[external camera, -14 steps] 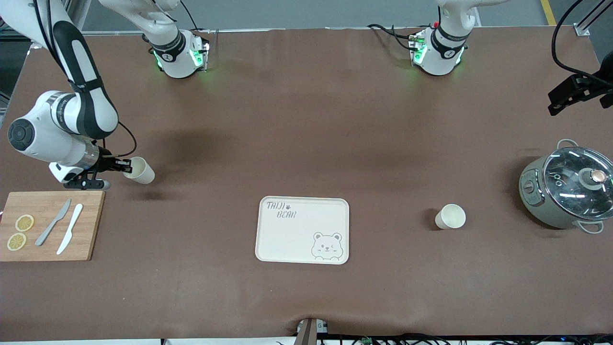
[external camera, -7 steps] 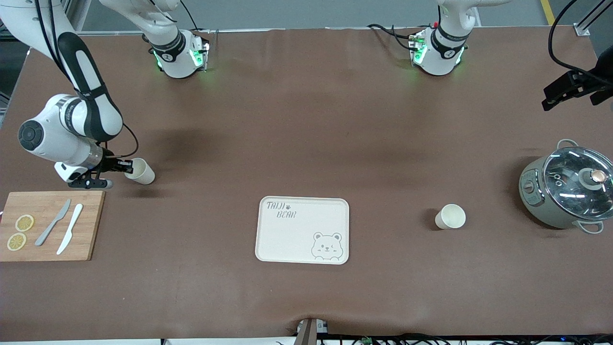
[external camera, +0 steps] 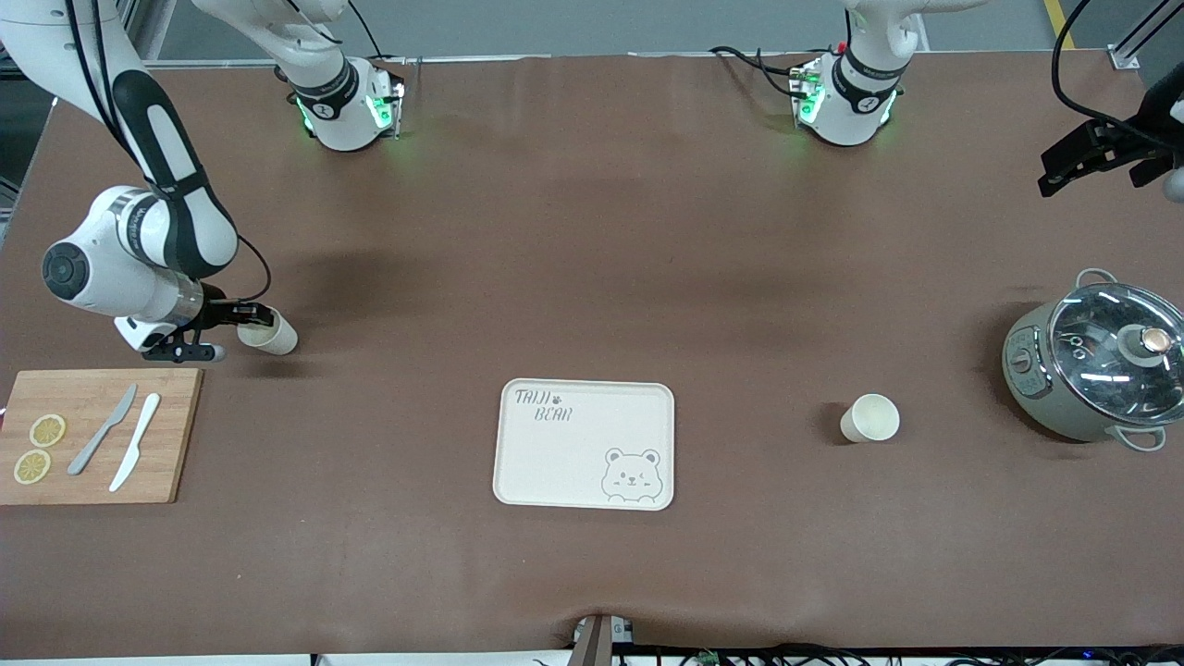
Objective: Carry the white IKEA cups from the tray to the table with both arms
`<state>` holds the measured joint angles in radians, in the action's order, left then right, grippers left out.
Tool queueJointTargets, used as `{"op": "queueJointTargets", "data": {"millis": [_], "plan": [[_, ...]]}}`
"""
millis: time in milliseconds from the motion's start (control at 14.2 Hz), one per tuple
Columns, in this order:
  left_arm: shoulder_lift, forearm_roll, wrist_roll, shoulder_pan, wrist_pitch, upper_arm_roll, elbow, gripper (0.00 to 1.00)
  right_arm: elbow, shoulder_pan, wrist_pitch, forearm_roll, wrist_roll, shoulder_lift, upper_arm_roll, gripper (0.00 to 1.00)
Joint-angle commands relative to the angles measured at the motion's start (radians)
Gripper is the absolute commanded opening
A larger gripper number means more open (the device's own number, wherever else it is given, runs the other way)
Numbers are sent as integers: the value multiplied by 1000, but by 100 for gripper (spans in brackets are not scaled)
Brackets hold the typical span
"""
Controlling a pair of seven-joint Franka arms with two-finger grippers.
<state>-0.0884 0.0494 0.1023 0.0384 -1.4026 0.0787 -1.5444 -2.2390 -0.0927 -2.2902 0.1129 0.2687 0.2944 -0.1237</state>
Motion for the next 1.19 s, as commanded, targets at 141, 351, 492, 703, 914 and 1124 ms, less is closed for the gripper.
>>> {"op": "queueJointTargets", "data": {"millis": [141, 351, 492, 703, 914, 1124], "plan": [[-40, -22, -16, -9, -42, -10, -33, 100, 344, -7, 465, -13, 15, 2, 19, 100], [-36, -22, -1, -15, -42, 10, -34, 100, 504, 11, 577, -12, 18, 45, 21, 100], [-37, -22, 0, -15, -42, 15, -34, 100, 618, 8, 606, -3, 17, 71, 21, 100], [-37, -31, 0, -15, -45, 21, -33, 100, 819, -4, 774, 27, 15, 78, 21, 100], [-37, -45, -3, -14, -56, 21, -32, 100, 982, 7, 844, 19, 17, 72, 22, 100], [-30, -51, -3, -15, -68, 21, -32, 100, 1073, 30, 845, 13, 15, 59, 21, 100]]}}
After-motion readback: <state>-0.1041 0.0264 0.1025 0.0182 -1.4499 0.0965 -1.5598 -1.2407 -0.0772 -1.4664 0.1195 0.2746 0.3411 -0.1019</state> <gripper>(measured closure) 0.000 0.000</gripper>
